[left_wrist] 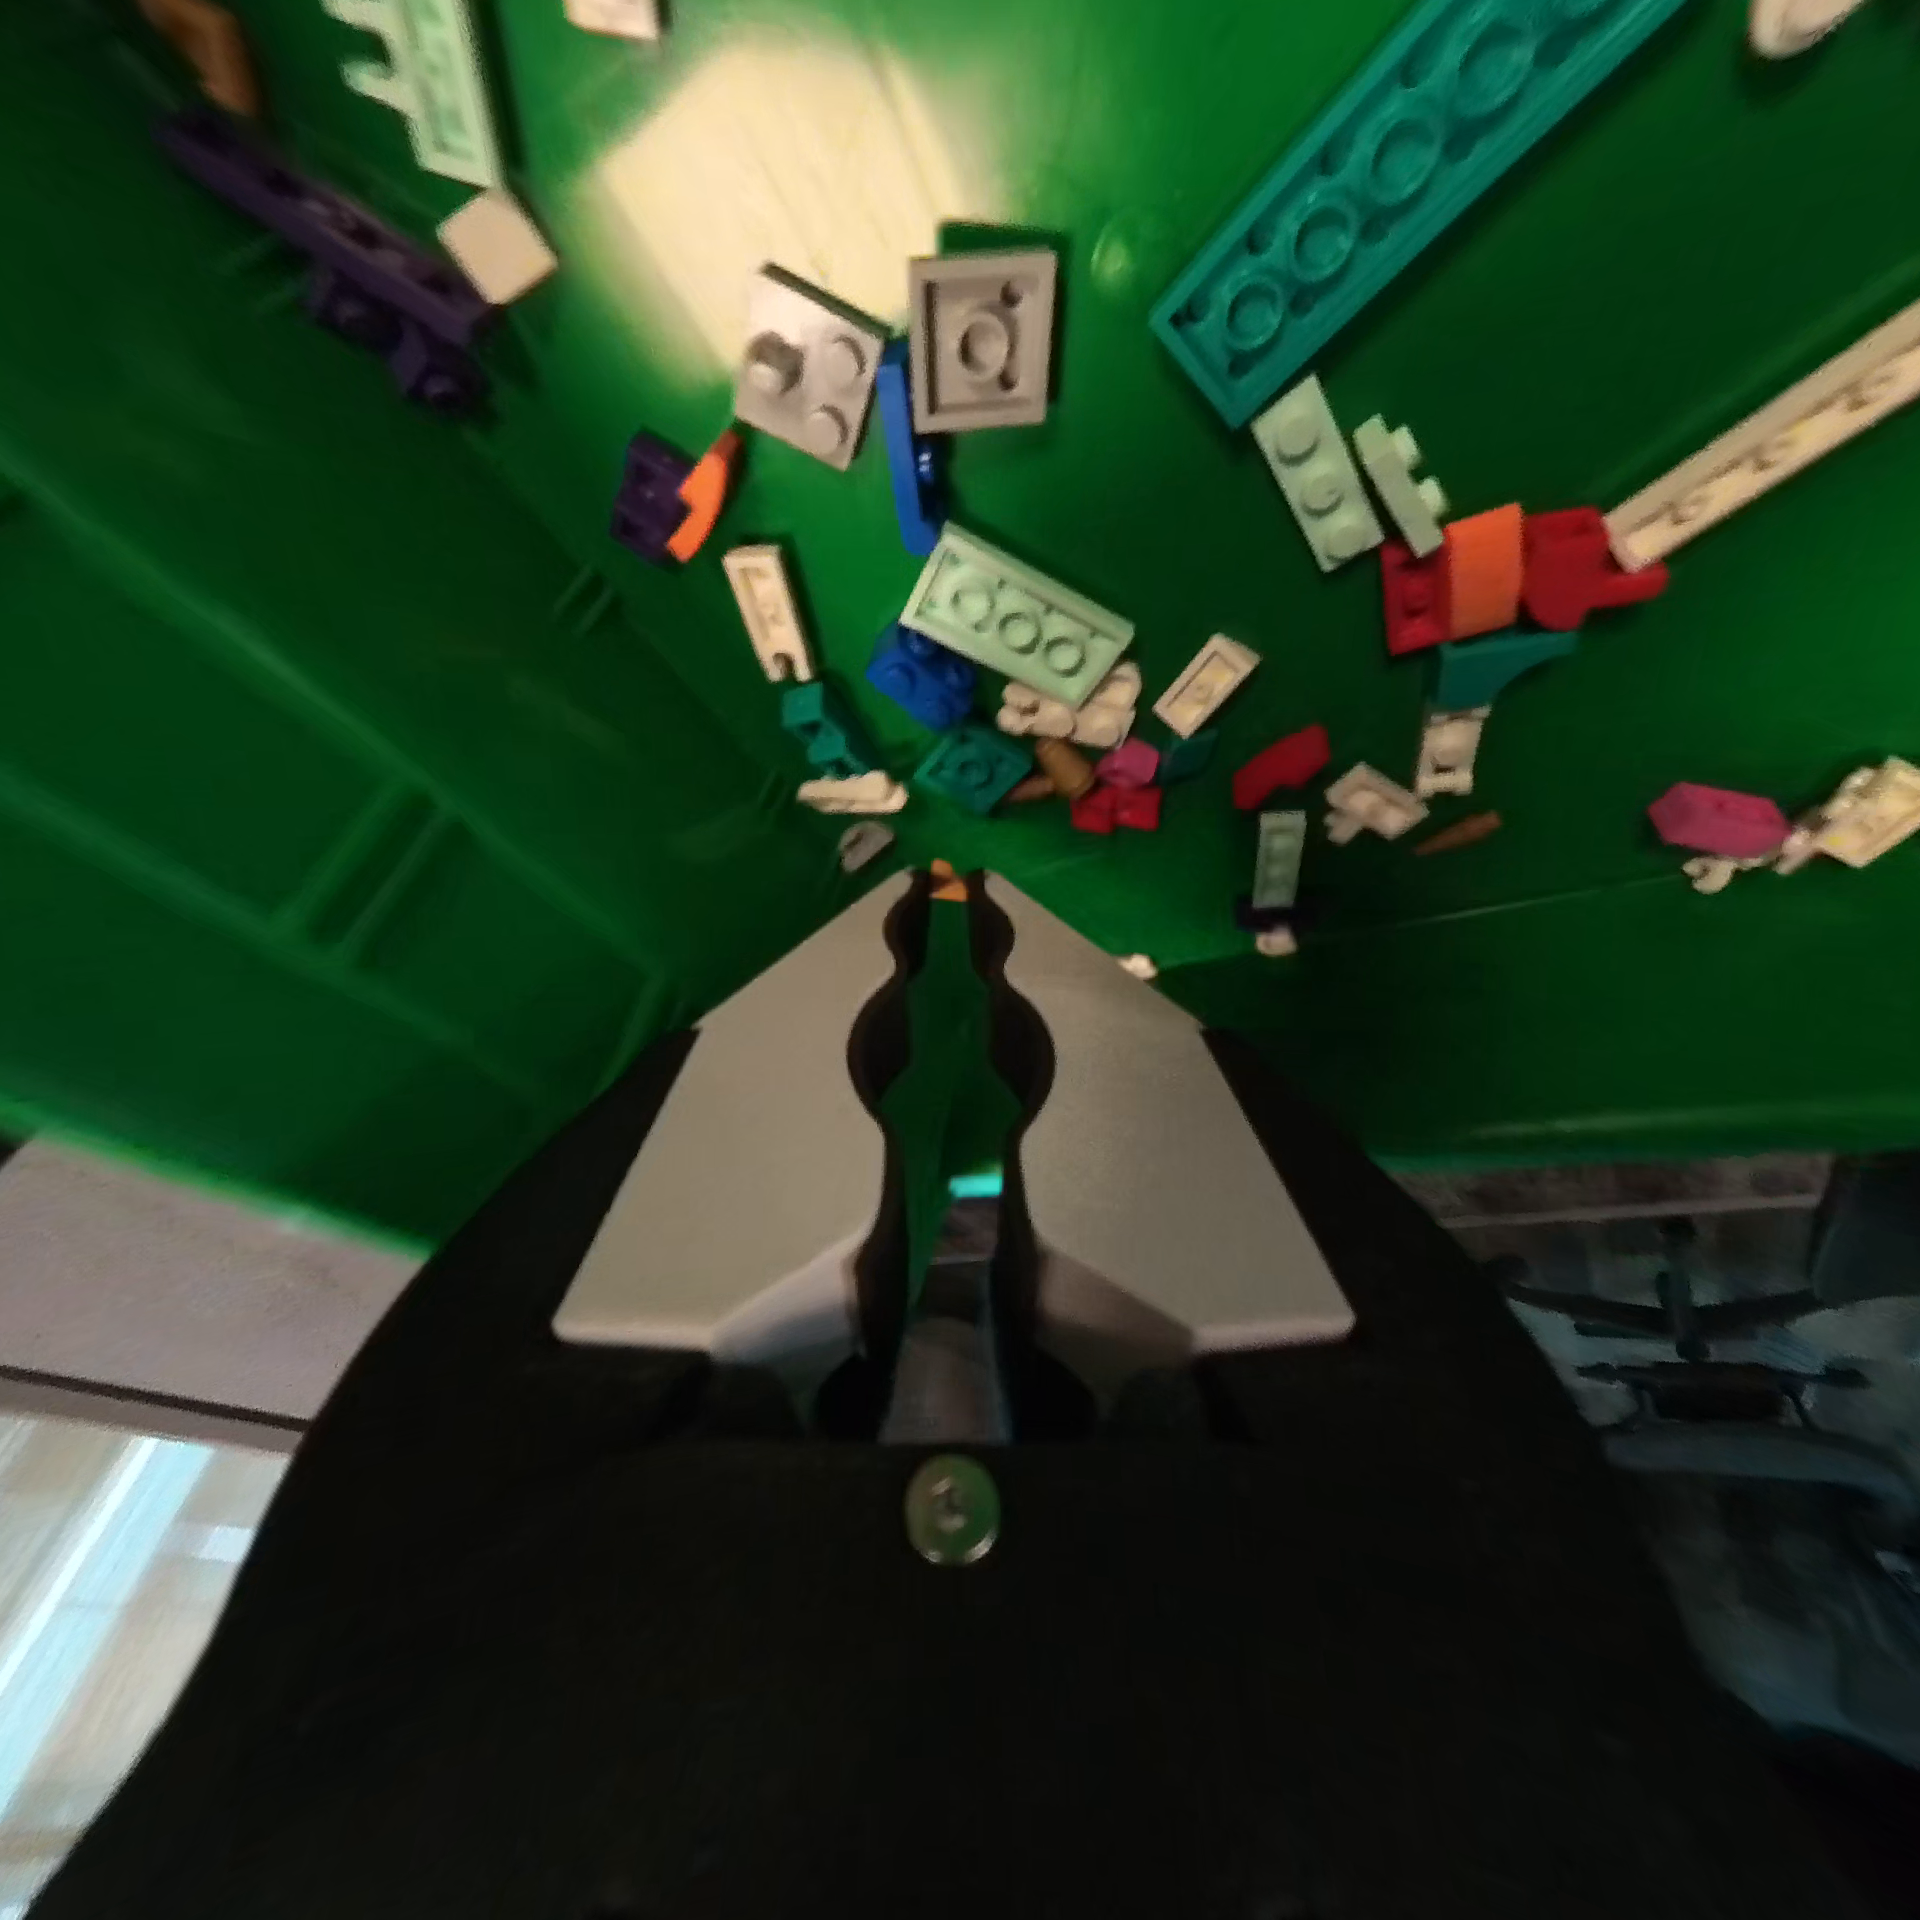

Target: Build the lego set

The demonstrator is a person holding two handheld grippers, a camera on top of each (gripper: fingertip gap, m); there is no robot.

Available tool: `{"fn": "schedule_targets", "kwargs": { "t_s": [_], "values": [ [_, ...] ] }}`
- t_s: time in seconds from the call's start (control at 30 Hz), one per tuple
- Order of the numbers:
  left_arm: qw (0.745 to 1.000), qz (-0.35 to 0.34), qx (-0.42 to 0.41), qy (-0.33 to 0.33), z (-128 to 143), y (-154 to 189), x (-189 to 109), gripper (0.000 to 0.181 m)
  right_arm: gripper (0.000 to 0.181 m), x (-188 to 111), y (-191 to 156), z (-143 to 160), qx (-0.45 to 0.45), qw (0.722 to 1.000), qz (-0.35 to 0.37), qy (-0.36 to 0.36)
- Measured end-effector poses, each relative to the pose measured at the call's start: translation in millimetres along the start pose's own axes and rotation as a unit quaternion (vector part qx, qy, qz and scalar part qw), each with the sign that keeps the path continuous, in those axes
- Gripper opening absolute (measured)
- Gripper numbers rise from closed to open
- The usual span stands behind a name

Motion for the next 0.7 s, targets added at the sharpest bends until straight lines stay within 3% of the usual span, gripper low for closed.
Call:
{"fn": "schedule_targets", "kwargs": {
  "t_s": [0.03,0.2,0.4,0.53,0.7],
  "values": [
    [1.000,-0.008,0.000,0.004,1,1,-11,0.006,0.018,-2,2,1,-0.007,1.000,-0.006,0.004],
    [0.993,-0.085,0.050,0.063,-23,27,-103,0.006,0.018,-13,33,35,-0.070,0.997,-0.005,-0.021],
    [0.952,-0.179,0.217,0.124,-118,129,-208,0.006,0.018,-21,87,75,-0.089,0.990,0.066,-0.082],
    [0.909,-0.192,0.340,0.149,-191,222,-230,0.006,0.017,-24,109,82,-0.038,0.987,0.118,-0.101],
    [0.860,-0.170,0.462,0.136,-257,322,-208,0.006,0.017,-24,115,85,-0.018,0.986,0.129,-0.108]
  ]
}}
Point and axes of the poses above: each gripper's, where its closed fingertips meet, x out along the fingers, z out of its underside, y = z × x across the jaws, the point moved 5 cm from there along -x, back along the fingers, and after that the axes turned 15 degrees about z, right-handed, at the moved point
